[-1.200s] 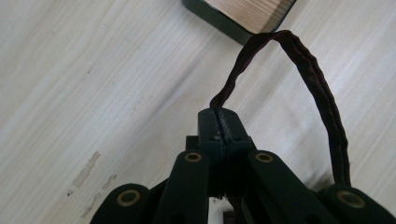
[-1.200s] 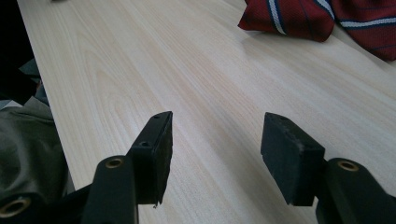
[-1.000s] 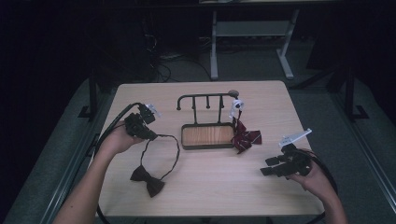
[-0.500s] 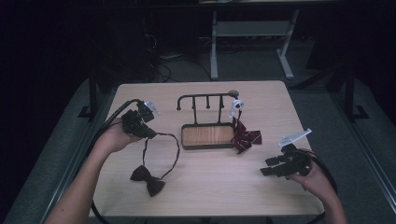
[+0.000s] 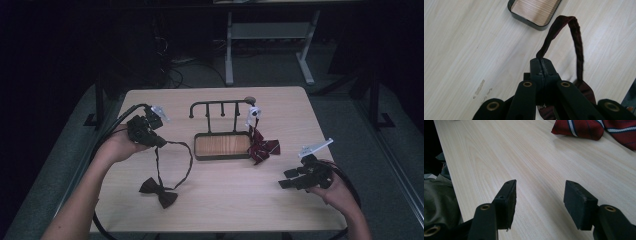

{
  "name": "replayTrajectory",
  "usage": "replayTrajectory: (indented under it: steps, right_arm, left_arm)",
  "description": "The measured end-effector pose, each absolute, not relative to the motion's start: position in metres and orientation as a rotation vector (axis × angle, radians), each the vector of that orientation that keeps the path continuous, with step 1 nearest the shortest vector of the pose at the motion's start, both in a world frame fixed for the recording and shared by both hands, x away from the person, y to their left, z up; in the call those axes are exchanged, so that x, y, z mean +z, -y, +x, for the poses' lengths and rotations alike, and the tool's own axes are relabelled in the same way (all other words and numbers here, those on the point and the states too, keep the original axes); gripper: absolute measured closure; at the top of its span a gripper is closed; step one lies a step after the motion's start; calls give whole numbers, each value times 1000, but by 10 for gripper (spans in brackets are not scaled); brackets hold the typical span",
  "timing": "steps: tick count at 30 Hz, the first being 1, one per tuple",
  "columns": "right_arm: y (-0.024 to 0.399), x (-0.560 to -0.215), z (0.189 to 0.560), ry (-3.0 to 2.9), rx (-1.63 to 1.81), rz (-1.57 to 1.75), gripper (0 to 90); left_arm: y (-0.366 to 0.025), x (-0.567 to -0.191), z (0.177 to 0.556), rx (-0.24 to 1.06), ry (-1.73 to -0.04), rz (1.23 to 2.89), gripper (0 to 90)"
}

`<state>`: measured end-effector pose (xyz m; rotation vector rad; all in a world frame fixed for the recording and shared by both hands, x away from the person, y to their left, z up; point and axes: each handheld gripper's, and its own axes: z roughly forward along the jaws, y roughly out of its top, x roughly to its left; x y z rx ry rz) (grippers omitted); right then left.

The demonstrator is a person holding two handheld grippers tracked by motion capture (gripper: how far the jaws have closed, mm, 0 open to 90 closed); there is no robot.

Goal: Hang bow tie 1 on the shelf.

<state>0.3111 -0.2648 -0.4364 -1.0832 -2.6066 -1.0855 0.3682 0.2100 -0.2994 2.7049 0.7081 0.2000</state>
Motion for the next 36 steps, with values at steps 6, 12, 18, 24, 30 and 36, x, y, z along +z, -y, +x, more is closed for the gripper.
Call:
replayTrajectory:
  steps: [6,12,18,24,30,36]
  right_arm:
    - [267,-438,311,2600,-1090,-1087,436]
    - [270,-442,313,2587,-1089,-1095,437]
    - [271,-443,313,2587,-1089,-1094,436]
    - [272,-443,313,2583,-1093,-1102,436]
    - [274,-442,313,2579,-1092,-1113,436]
    - [274,-441,314,2580,-1091,-1118,436]
  left_arm:
    - [-209,-295,367,198,-691,2692,897]
    - [-204,-293,372,193,-672,2704,897]
    - [-201,-292,377,180,-676,2695,897]
    - [-199,-286,376,184,-658,2696,897]
    - [-197,-280,378,193,-648,2703,897]
    - [-193,-272,379,207,-631,2708,897]
